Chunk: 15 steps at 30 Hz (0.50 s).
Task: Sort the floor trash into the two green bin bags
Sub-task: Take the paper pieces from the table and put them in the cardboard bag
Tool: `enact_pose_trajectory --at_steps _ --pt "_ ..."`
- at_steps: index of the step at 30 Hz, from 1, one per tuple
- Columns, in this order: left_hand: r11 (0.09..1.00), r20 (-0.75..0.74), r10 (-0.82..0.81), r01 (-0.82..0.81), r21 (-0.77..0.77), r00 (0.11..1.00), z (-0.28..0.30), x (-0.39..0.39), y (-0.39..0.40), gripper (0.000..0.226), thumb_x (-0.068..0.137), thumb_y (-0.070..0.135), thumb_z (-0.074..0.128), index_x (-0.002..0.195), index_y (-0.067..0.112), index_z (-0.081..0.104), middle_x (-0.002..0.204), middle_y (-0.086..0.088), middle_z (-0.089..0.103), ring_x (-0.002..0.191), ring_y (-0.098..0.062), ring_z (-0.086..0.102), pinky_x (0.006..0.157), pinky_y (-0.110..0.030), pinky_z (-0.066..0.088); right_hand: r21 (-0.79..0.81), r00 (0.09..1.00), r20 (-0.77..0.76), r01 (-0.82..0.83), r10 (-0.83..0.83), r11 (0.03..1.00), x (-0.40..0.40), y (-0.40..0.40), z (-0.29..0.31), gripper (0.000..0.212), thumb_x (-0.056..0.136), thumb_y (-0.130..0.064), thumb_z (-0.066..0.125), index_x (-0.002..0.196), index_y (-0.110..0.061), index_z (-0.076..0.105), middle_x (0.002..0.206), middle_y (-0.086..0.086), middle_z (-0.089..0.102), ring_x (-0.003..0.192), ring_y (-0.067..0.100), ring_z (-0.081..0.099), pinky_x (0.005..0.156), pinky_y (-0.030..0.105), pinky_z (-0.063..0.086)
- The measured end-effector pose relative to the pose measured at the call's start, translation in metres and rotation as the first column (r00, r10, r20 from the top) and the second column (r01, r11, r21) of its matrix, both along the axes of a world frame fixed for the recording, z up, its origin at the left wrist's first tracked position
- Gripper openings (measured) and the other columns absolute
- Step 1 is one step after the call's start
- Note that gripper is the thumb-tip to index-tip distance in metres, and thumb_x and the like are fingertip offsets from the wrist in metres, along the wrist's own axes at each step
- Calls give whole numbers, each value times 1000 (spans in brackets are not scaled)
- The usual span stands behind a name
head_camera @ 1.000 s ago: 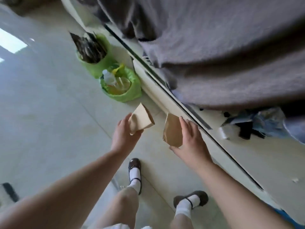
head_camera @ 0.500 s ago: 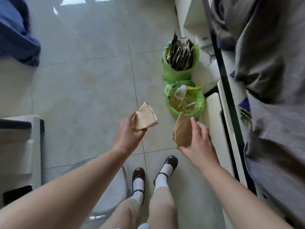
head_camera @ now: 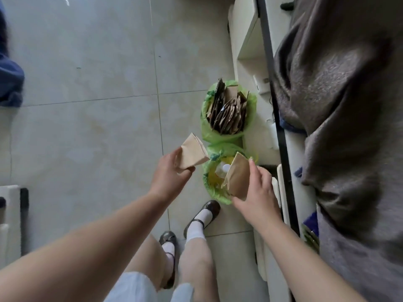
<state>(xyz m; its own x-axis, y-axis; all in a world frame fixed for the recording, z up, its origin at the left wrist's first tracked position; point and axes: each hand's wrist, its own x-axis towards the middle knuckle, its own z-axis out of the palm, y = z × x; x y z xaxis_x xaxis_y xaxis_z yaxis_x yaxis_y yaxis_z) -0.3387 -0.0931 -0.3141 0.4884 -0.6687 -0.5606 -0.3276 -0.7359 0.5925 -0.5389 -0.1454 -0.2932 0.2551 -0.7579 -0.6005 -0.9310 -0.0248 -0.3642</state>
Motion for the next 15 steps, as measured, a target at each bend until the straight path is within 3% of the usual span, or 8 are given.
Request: enact_pose_trajectory --at_steps 4,7,15 --pt "1000 -69 -24 25 11 997 -2 9 -57 62 82 24 69 138 22 45 131 -5 52 121 -21 49 100 -27 37 18 997 46 61 -62 998 16 -60 -1 107 74 -28 74 149 -29 -2 147 4 14 130 28 37 105 34 32" --pt "996 -81 -87 88 8 993 -17 27 -106 62 81 26 70 138 22 45 134 -5 50 124 -18 46 102 -27 34 49 991 73 105 -108 993 30 -95 -10 107 75 -28 75 149 -29 -4 147 4 12 131 25 35 104 32 31" --pt "909 -46 -404 407 86 913 -57 88 -237 60 83 27 68 139 22 45 135 -9 51 125 -25 46 103 -32 36 182 945 -38 327 -326 927 75 -162 -49 106 78 -23 74 148 -33 -5 147 6 9 131 30 34 105 33 31"
